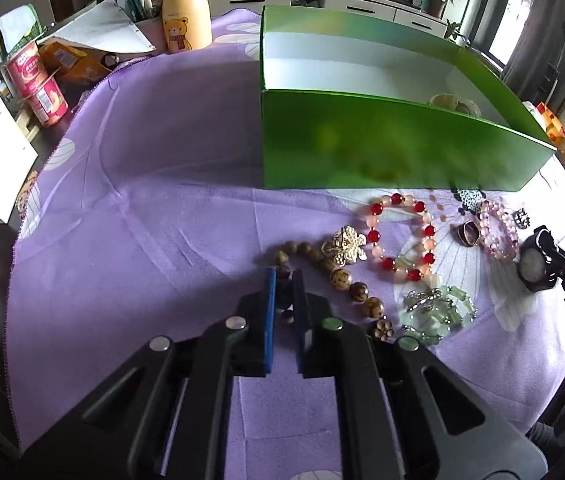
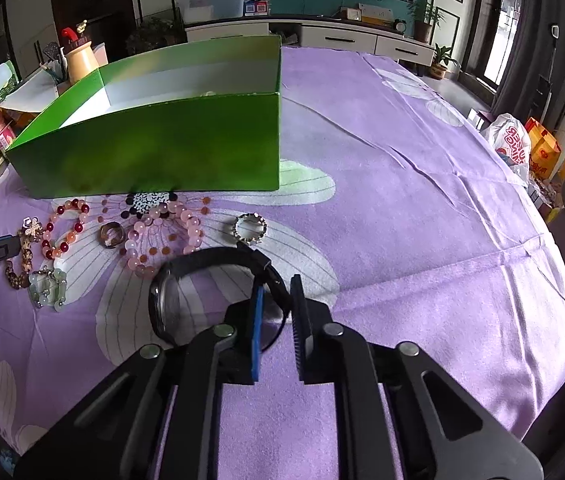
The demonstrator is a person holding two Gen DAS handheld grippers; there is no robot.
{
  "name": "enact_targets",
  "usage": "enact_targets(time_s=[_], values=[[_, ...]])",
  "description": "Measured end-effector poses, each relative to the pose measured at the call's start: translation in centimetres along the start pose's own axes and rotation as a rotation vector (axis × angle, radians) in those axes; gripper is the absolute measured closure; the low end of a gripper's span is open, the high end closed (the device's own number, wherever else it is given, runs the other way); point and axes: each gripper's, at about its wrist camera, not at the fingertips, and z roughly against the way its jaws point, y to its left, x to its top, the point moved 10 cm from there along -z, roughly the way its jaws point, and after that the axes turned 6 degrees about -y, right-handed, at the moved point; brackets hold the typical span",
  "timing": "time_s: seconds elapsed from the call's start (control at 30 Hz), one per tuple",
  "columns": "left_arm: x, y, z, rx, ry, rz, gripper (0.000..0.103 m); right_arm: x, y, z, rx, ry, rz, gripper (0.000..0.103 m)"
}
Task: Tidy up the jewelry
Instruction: 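Carry the bead bracelet and black watch into the green box and release both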
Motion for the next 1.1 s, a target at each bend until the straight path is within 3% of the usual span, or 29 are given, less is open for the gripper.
enact_targets(time_s=[0.57, 1.1], values=[[3.8, -0.7, 6.4, -0.112, -0.143, 0.039, 0.096, 4.3, 1.0, 5.9, -0.003, -0.190, 0.048, 0.095], [10.1, -1.8, 9.7, -0.157, -0.222, 0.018, 0.096, 9.2, 1.9, 6.7, 0.021, -0.257, 0.067, 0.095]])
